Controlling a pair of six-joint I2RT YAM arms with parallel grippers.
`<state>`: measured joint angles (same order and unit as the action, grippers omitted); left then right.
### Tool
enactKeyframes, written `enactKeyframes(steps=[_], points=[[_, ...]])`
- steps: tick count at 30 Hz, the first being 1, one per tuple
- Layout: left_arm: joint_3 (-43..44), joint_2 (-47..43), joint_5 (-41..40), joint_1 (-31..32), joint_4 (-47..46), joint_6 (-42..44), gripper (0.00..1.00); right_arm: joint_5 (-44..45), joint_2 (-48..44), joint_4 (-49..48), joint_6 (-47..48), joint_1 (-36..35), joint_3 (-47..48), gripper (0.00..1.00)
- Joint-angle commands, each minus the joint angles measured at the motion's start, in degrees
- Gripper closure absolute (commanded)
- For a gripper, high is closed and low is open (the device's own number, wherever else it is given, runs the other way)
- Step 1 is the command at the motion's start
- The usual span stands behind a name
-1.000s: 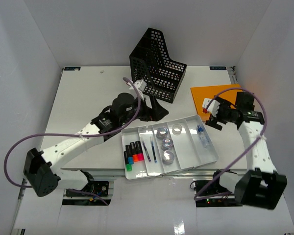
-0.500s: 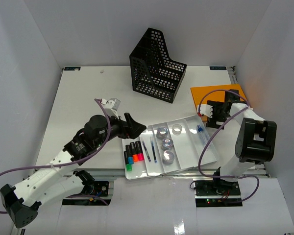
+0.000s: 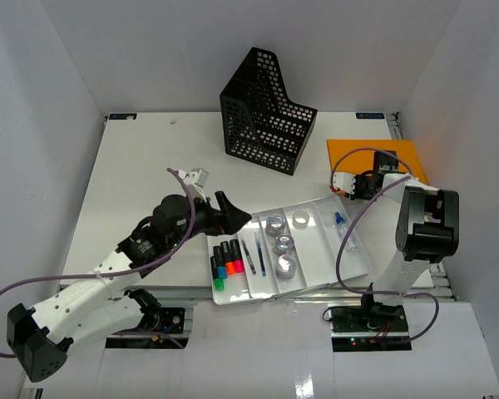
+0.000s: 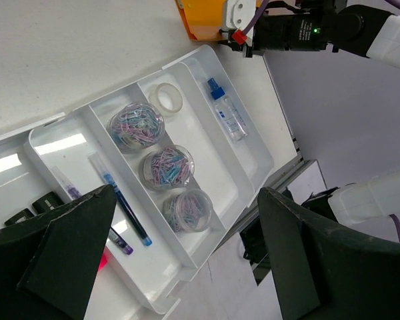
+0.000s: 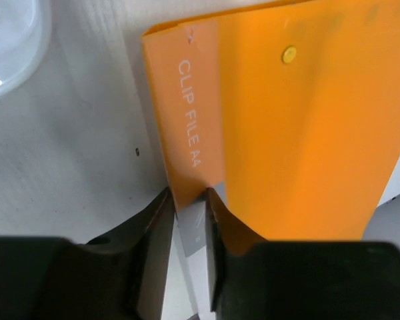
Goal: Organize the desk
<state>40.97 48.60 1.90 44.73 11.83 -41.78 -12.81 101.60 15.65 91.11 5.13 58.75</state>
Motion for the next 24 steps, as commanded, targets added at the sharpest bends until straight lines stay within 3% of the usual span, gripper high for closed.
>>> enactKeyframes(steps=[1, 9, 24], points=[[1.5, 4.9, 2.1, -0.3, -6.3, -2.7, 0.02, -0.8, 2.5, 1.9, -2.1, 0.0, -1.7, 0.78], [10.8, 23.5, 6.1, -0.5, -16.0, -5.2, 0.02, -6.6, -1.4, 2.1, -8.0, 0.7, -2.5, 0.92], [39.3, 58.3, 10.3, -2.4, -19.8, -16.0, 0.02, -18.9, -12.0, 5.9, -16.4, 4.2, 0.4, 0.92]])
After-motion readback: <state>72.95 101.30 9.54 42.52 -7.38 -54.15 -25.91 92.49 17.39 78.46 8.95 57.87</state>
